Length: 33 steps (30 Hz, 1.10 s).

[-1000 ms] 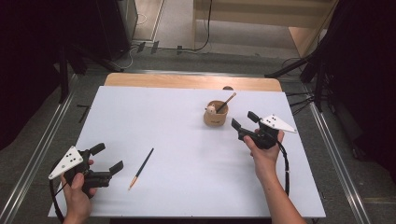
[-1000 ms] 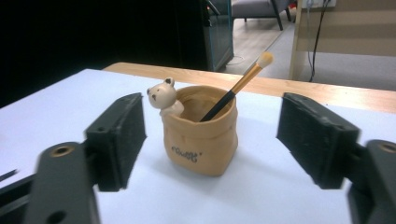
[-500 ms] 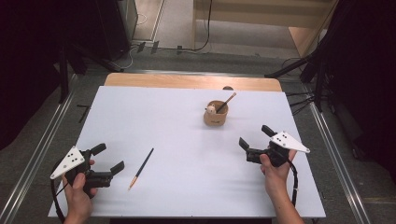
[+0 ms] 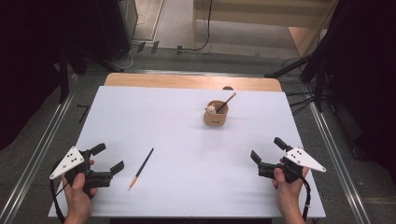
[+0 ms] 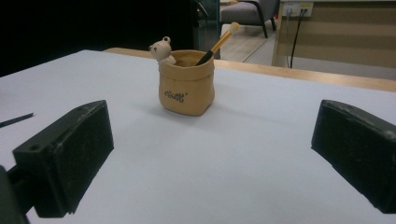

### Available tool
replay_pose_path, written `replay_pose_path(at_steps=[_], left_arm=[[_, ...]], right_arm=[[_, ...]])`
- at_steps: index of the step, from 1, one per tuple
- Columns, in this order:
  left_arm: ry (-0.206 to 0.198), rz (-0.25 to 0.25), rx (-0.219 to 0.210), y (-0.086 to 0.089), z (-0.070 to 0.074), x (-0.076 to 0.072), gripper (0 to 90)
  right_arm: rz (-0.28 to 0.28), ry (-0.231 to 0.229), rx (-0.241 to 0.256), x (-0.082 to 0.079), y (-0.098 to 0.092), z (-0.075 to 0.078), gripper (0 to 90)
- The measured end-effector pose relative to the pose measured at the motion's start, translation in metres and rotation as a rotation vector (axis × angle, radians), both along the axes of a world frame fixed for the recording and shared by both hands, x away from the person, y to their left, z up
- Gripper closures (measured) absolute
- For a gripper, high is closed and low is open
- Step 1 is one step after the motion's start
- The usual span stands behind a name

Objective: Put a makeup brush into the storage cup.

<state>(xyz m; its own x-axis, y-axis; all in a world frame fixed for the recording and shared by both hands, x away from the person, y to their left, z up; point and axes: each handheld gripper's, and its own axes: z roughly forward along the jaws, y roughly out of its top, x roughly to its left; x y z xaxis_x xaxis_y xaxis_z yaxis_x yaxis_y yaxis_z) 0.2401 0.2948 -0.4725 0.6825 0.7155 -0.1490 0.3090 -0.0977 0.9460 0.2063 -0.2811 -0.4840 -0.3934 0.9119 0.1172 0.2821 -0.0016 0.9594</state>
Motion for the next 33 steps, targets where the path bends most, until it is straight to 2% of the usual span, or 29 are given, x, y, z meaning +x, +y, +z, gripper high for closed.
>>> replay_pose_path(at_steps=[6,12,15,21,25,28,33], left_arm=[[0.0,-0.01,-0.008,-0.002,0.003,-0.001,0.0],[-0.008,-0.006,0.019,-0.005,0.004,-0.001,0.0],[0.001,-0.025,0.012,-0.007,0.005,-0.001,0.0],[0.019,-0.052,0.037,-0.016,0.007,-0.003,0.0],[0.057,-0.076,0.082,-0.024,0.004,-0.003,0.0],[0.067,-0.093,0.104,-0.029,0.003,-0.004,0.0],[0.075,-0.1,0.103,-0.029,0.002,-0.003,0.0]], right_arm=[[-0.027,0.015,0.024,-0.013,-0.014,-0.009,0.0],[-0.04,0.027,0.027,-0.025,-0.024,-0.015,0.0],[-0.045,0.024,0.011,-0.03,-0.026,-0.015,0.0],[-0.042,0.027,0.001,-0.031,-0.027,-0.017,0.0],[-0.041,0.03,-0.008,-0.03,-0.027,-0.018,0.0],[-0.04,0.03,-0.006,-0.029,-0.027,-0.019,0.0],[-0.039,0.033,-0.003,-0.029,-0.027,-0.02,0.0]])
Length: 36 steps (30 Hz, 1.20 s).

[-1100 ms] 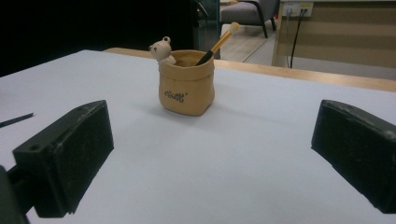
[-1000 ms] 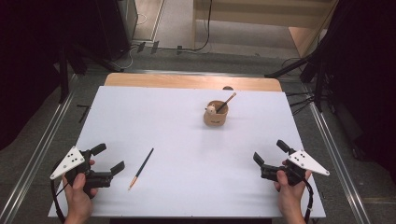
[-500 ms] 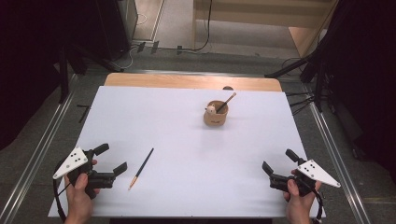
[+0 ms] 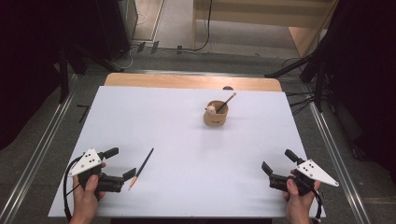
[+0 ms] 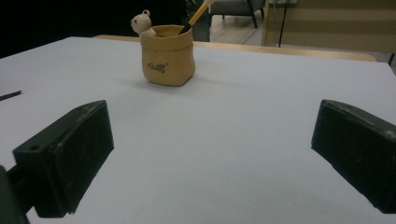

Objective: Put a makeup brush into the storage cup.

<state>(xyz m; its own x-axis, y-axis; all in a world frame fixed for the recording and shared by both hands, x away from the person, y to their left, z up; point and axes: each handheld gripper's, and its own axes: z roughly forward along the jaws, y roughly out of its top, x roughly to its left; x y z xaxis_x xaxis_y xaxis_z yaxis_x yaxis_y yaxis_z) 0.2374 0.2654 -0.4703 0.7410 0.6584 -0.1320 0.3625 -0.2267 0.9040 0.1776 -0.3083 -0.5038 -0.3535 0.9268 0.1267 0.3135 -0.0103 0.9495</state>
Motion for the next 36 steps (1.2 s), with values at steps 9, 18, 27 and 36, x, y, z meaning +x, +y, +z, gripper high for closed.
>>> replay_pose_path(at_steps=[9,18,27,36], left_arm=[[0.014,-0.01,0.01,-0.003,0.0,0.0,0.0],[0.018,-0.014,0.009,-0.004,0.001,0.002,0.0],[0.125,-0.011,0.077,-0.013,-0.005,0.008,0.0],[0.239,0.027,0.263,-0.038,-0.006,0.011,6.5]], right_arm=[[-0.003,0.004,-0.003,0.0,-0.002,-0.002,0.0],[-0.007,0.0,0.002,0.001,-0.002,-0.001,0.0],[0.001,-0.001,0.0,0.0,-0.001,-0.002,0.0],[-0.002,0.001,0.004,0.004,-0.001,-0.002,0.0]])
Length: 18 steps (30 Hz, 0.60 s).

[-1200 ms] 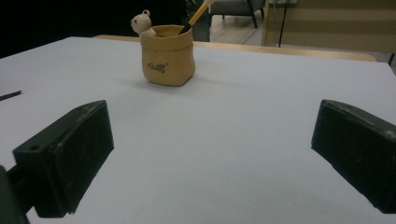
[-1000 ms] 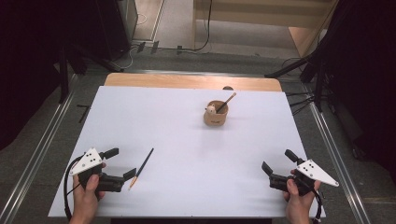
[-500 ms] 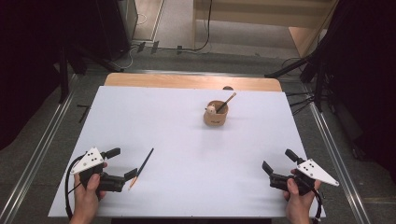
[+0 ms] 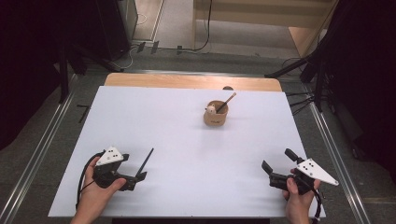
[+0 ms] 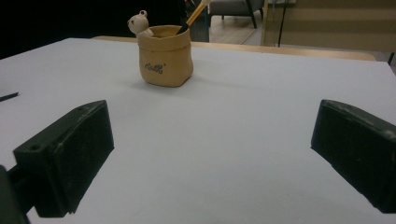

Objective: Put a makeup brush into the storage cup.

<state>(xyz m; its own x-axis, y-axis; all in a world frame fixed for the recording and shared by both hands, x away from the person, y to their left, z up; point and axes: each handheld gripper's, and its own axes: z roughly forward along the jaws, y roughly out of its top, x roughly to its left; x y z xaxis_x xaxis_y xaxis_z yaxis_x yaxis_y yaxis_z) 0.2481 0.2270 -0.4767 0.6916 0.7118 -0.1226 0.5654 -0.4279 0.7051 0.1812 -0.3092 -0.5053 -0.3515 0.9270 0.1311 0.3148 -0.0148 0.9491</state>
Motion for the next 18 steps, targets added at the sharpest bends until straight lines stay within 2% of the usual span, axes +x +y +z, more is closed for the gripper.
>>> replay_pose_path(at_steps=[2,4,6,8,10,11,13,15,17,18], left_arm=[[0.028,-0.005,0.022,-0.004,0.001,-0.001,7.3],[0.049,0.018,0.055,-0.008,0.003,-0.001,11.8],[0.098,0.015,0.091,-0.011,0.004,0.001,14.1],[0.125,0.014,0.126,-0.013,0.005,0.003,18.1],[0.139,0.012,0.149,-0.015,0.005,0.004,26.2],[0.148,0.014,0.175,-0.017,0.005,0.003,27.0],[0.136,0.014,0.229,-0.021,0.006,0.002,34.5],[0.157,0.002,0.275,-0.025,0.005,0.0,37.6],[0.157,0.005,0.331,-0.027,0.004,-0.001,41.9],[0.157,0.013,0.341,-0.028,0.003,-0.001,44.0]], right_arm=[[0.005,0.002,-0.001,0.001,0.002,-0.001,0.0],[0.016,0.007,-0.006,0.0,0.004,-0.001,0.0],[0.017,0.004,-0.006,0.0,0.004,-0.001,0.0],[0.018,0.005,-0.001,0.0,0.005,-0.001,0.0],[0.014,0.014,0.0,0.0,0.005,-0.002,0.0],[0.012,0.015,0.0,0.0,0.005,-0.002,0.0],[0.012,0.014,-0.001,0.0,0.005,-0.002,0.0],[0.013,0.012,-0.005,0.0,0.005,-0.002,0.0],[0.012,0.011,-0.007,0.0,0.005,-0.002,0.0],[0.011,0.013,-0.007,-0.001,0.005,-0.001,0.0]])
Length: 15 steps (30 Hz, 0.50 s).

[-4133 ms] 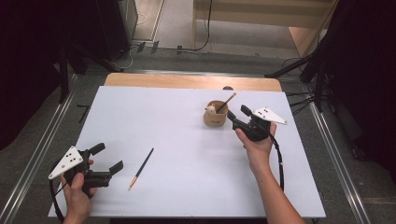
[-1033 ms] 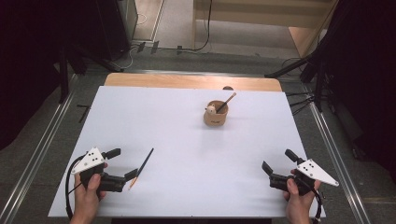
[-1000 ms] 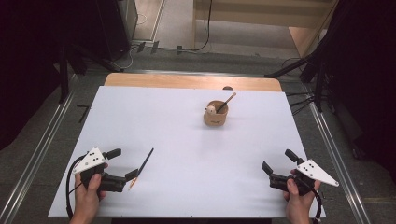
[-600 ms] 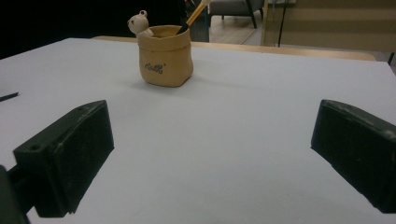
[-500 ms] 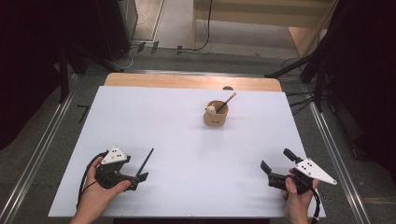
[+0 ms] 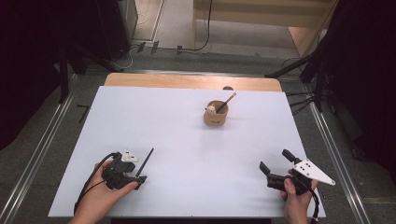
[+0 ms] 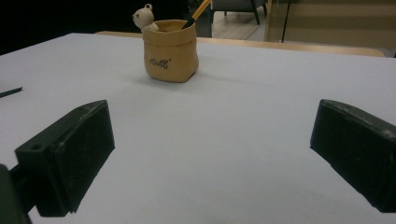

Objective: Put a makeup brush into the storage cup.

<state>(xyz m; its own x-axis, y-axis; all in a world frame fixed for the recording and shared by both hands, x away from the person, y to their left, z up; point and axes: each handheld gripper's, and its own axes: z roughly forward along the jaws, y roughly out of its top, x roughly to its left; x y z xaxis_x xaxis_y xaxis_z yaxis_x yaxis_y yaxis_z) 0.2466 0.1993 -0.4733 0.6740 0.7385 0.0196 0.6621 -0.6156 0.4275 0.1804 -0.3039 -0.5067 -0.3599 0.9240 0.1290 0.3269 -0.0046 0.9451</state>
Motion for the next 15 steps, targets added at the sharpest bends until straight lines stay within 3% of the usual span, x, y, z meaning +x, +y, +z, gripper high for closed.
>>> replay_pose_path(at_steps=[2,7,11,15], left_arm=[[0.025,-0.002,0.012,0.0004,-0.0017,0.0016,46.5],[0.021,0.008,0.039,-0.0007,-0.0008,0.0036,59.7],[0.033,0.002,0.037,0.0001,-0.0003,0.0057,76.2],[0.051,-0.006,0.021,0.0037,-0.0002,0.0091,84.9]], right_arm=[[-0.001,0.0,0.001,-0.0001,0.0,0.0,0.0],[0.001,0.0,0.001,0.0003,0.0002,-0.0005,0.1],[0.002,0.006,-0.001,0.0008,0.0011,-0.001,0.3],[0.001,0.01,-0.001,0.001,0.0027,-0.0012,0.6]])
